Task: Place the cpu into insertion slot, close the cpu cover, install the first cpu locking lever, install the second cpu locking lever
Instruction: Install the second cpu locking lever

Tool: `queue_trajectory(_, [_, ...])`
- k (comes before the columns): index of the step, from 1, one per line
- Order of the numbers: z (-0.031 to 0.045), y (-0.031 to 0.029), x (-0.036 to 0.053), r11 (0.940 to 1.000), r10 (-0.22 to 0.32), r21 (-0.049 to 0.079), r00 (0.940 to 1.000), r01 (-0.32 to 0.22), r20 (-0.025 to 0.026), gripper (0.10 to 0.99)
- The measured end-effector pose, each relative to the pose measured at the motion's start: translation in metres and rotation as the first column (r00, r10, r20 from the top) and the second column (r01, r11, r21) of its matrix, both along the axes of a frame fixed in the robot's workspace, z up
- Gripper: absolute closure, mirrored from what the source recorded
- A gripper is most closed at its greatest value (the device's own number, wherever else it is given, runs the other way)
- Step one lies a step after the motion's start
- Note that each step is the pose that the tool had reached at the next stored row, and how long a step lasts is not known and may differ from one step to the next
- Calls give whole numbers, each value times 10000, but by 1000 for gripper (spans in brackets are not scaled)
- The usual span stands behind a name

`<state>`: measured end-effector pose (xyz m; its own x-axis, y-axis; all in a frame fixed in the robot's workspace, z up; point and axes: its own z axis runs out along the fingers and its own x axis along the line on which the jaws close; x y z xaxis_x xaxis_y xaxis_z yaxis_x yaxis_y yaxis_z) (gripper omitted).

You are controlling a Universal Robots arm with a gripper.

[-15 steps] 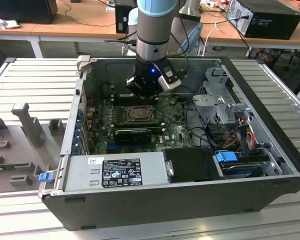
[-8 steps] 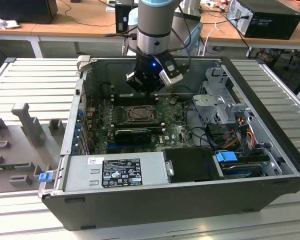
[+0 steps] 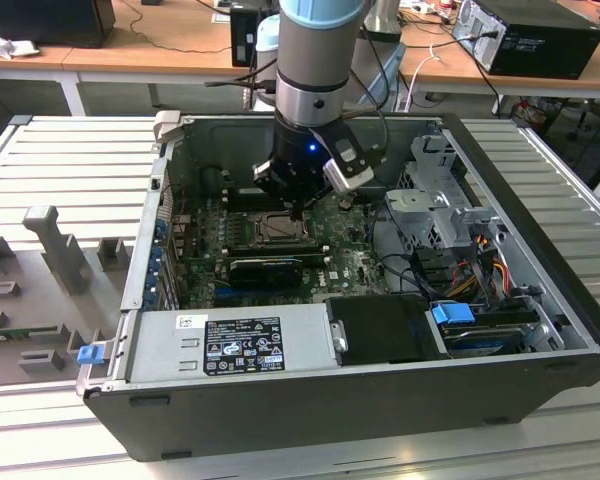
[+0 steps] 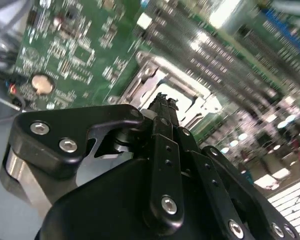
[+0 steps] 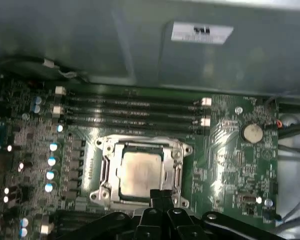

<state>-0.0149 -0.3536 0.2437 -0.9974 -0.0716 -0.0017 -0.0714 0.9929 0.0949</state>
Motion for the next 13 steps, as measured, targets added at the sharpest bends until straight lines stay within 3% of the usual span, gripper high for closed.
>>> queue_trajectory(1, [0,-39,0,10000,0,0,10000,0,0,980])
queue_trajectory(2, [-1,-118,0,10000,-1,12,10000,1,-1,980])
queue_trajectory(3, [-2,-155,0,9999,1,115,10000,-1,-5,980])
queue_trajectory(5, [-3,-163,-1,9989,-3,469,10000,4,-19,980])
queue_trajectory(6, [-2,-166,-1,9970,-12,769,10000,14,-30,980])
queue_trajectory(7, [-5,-167,-1,9964,-14,847,10000,17,-36,980])
queue_trajectory(10, [-33,-201,-1,9963,-15,863,10000,19,-49,980])
queue_trajectory(12, [-71,-290,-5,9962,-14,872,10000,19,-59,980])
queue_trajectory(13, [-77,-305,-14,9962,-16,872,10000,21,-59,980])
